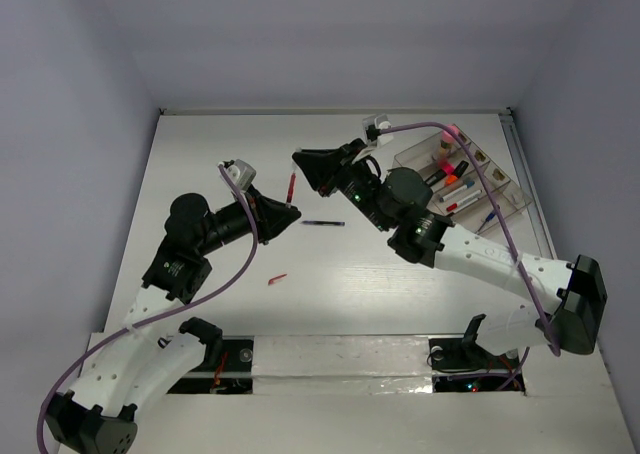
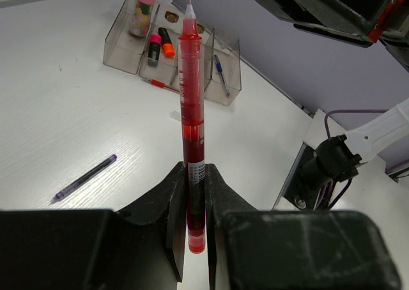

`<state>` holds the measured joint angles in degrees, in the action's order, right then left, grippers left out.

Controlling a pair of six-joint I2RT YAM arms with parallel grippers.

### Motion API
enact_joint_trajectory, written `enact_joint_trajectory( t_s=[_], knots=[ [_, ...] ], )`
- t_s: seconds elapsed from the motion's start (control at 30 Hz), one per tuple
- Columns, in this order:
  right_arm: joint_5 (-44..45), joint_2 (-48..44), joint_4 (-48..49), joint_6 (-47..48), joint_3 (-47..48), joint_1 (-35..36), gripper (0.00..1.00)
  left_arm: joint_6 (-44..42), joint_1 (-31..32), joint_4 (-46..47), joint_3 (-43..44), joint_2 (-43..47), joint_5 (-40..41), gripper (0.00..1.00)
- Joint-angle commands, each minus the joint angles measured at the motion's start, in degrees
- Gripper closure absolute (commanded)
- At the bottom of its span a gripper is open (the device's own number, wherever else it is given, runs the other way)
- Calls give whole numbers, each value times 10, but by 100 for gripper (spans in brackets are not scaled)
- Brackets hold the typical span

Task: Sort the stationery into containers
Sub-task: Close the pen cap on the pen.

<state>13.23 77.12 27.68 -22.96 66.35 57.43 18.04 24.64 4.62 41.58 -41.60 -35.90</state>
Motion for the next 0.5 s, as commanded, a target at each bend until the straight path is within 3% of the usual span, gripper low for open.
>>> enact_joint_trajectory(
  t_s=[0.0, 0.47],
  knots=[
    [-15, 2, 35, -9, 28, -2, 100, -7, -2, 18, 3, 6, 1, 100],
    [-18, -5, 29, -12, 21, -2, 100, -11, -2, 14, 3, 12, 14, 100]
  ],
)
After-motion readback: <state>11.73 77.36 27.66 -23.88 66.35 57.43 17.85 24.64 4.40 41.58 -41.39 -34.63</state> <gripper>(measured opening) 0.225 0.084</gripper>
